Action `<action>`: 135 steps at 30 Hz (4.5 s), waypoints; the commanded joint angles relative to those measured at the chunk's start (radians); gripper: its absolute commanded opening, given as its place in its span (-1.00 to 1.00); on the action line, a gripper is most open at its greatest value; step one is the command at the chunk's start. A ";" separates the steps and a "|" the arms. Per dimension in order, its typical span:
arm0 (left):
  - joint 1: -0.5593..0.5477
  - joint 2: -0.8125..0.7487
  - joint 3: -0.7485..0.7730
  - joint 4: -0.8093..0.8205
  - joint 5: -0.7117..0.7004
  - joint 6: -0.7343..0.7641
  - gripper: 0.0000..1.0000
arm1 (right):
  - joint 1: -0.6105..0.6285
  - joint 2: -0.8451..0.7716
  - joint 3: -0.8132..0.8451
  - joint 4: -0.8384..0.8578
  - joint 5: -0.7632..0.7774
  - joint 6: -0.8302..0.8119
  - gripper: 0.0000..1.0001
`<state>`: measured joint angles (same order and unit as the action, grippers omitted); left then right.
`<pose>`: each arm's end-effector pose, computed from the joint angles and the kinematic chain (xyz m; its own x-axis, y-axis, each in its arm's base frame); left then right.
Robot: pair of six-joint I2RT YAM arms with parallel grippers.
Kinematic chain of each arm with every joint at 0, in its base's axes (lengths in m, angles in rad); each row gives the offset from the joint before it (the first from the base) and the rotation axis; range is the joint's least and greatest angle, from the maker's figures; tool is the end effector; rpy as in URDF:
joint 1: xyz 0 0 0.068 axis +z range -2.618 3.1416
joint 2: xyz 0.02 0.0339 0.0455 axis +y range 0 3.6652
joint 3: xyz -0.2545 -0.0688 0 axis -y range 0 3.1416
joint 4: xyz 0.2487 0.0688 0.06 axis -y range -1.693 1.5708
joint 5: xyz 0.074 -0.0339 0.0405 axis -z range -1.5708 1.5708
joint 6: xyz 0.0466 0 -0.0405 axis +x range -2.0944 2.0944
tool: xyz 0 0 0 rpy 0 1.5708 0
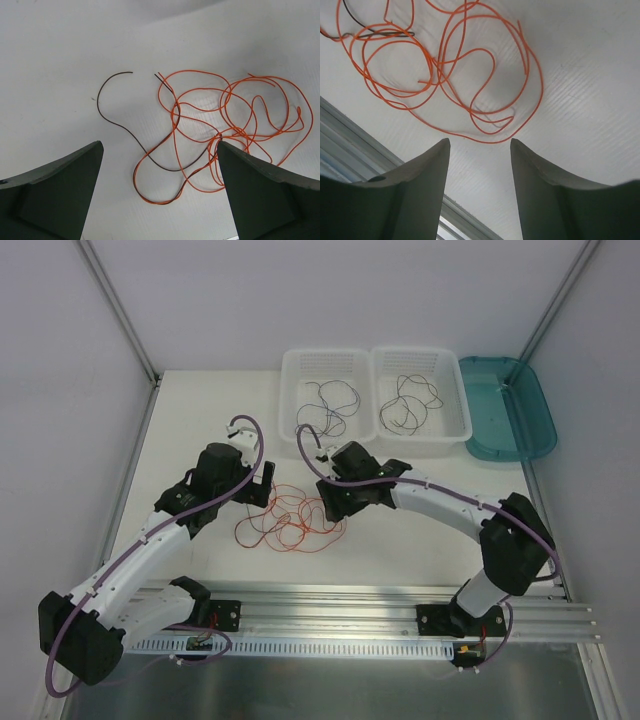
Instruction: Untangle the cables
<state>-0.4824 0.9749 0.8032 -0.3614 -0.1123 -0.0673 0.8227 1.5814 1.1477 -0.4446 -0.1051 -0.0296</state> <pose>0.2116 -0.1049 0.2796 -0.4744 0.1730 -0.8631 0.3444 0.9388 -0.0011 0.2348 0.2602 0.2253 -0.5004 -0.5825 -0.6406 -0.7897 0.6104 0.0618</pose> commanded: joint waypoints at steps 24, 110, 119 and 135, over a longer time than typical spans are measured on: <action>0.008 0.034 0.019 0.012 0.002 -0.014 0.98 | 0.072 0.174 -0.003 0.073 0.082 0.007 -0.84; -0.061 0.058 0.192 -0.145 0.206 -0.224 0.98 | -0.408 -0.552 0.194 -0.043 0.677 -0.167 -0.99; -0.033 -0.019 0.093 -0.140 0.119 -0.092 0.98 | -0.461 -0.518 -0.158 -0.060 0.501 0.014 -0.99; -0.025 -0.025 0.013 -0.116 0.060 -0.074 0.98 | -0.574 -0.051 -0.163 0.029 0.113 0.137 -0.56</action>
<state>-0.5213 0.9691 0.8246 -0.4915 -0.0307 -0.1642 0.2440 1.5211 0.9276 -0.4461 0.0845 0.0715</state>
